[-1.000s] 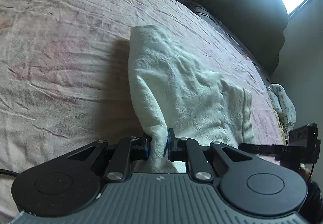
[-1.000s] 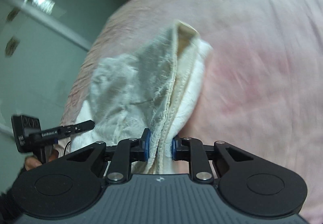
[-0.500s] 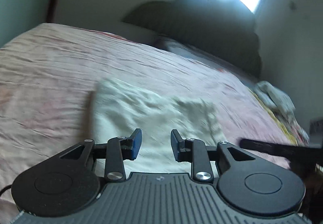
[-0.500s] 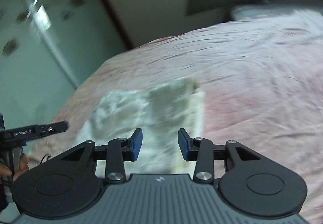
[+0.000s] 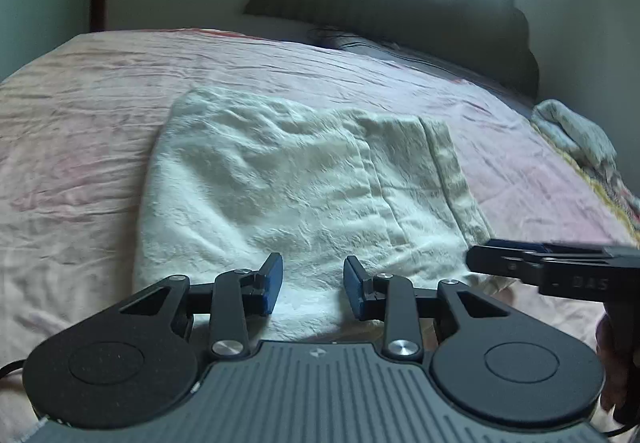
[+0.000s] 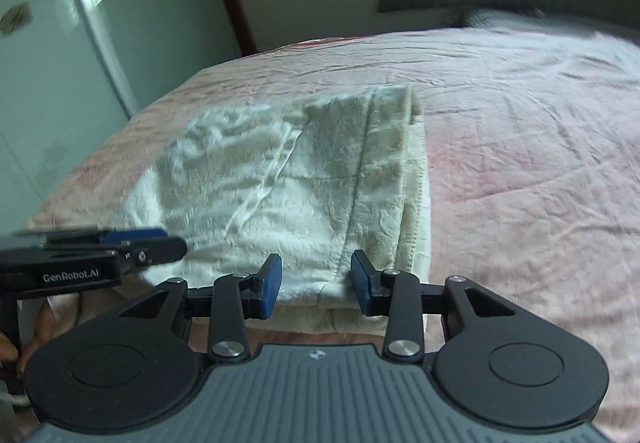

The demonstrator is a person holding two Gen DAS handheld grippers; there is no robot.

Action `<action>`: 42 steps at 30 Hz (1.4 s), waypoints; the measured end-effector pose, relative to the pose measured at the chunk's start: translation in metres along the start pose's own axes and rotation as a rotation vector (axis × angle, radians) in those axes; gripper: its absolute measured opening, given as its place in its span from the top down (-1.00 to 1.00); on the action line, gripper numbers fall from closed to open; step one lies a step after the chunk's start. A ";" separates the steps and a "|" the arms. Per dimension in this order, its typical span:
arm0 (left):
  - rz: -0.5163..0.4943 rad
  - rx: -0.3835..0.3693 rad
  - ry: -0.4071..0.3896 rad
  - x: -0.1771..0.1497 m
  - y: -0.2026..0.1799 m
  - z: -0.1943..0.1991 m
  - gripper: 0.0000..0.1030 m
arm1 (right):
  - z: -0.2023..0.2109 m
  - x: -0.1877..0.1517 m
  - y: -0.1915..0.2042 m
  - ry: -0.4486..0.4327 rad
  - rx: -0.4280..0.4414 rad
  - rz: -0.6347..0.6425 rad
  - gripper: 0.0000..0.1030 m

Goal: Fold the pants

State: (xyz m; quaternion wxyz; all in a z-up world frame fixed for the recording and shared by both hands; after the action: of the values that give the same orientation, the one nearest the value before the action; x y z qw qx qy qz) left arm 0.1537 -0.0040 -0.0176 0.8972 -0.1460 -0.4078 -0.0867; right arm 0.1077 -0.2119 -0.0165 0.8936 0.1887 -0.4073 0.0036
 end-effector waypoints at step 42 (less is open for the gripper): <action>-0.095 0.124 -0.070 -0.104 -0.007 0.065 -0.93 | 0.040 -0.118 0.054 -0.099 -0.300 0.063 -0.92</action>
State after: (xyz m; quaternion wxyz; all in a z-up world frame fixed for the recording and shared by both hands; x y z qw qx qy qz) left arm 0.0378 0.0150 -0.0547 0.8845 -0.0735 -0.4501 -0.0984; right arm -0.0087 -0.1585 -0.0602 0.8901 0.0400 -0.4524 -0.0385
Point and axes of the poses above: each gripper's, at about its wrist camera, not at the fingertips, and z roughly against the way its jaws point, y to its left, x to its top, the point moved 8 cm from there along -z, roughly the way its jaws point, and after that the axes turned 1 degree about -z, right-handed, at the moved point
